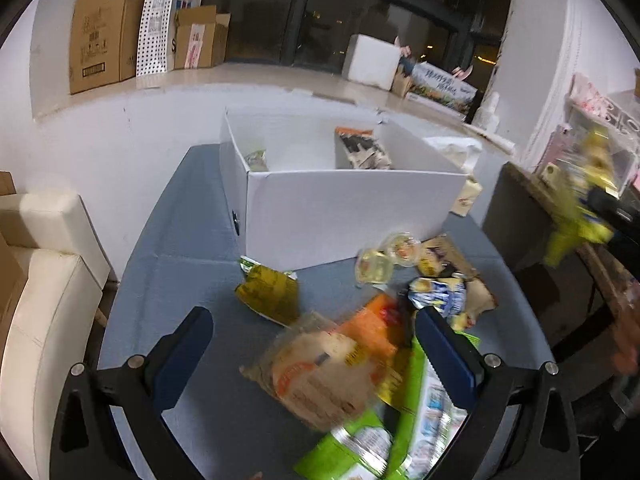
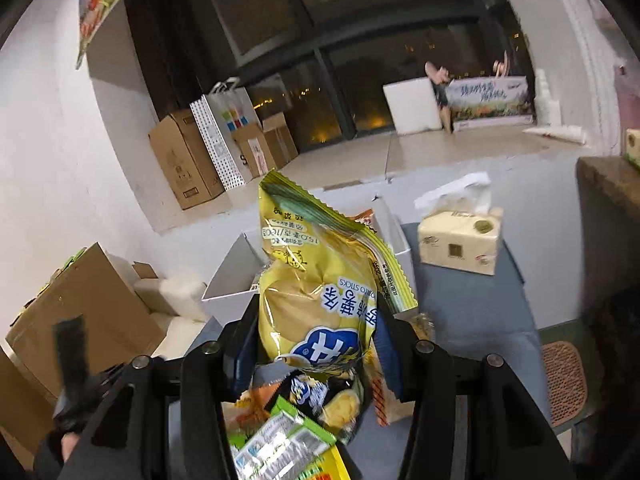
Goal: Organize snacks
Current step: 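Grasp the yellow chip bag with the right gripper while the left grasps a yellow packet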
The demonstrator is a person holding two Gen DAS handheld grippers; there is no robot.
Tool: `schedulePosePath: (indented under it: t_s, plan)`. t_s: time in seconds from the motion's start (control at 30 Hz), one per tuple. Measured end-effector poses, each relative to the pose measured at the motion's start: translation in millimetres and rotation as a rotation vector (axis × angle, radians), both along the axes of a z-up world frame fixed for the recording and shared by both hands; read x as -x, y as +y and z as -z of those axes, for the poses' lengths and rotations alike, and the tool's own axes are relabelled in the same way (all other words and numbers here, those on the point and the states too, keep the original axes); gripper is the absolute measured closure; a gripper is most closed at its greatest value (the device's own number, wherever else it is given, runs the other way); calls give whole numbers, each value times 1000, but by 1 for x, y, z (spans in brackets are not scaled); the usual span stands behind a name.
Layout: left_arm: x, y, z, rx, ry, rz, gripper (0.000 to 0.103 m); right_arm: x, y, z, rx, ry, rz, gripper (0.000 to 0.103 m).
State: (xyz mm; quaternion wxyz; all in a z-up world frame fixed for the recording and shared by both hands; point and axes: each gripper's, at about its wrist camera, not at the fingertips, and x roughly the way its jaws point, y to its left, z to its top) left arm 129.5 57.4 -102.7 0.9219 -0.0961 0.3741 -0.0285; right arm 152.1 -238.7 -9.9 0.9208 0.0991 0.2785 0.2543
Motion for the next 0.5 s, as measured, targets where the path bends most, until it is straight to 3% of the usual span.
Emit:
schedulePosePath:
  t_s: [0.17, 0.4, 0.5]
  plan:
    - [-28, 6, 19, 19, 69, -8, 0, 28, -26, 16, -57, 39, 25, 47]
    - [-54, 11, 36, 31, 119, -31, 0, 47, -40, 38, -61, 67, 37, 47]
    - [-65, 10, 46, 0, 155, -45, 1, 47, -42, 42, -74, 76, 31, 47]
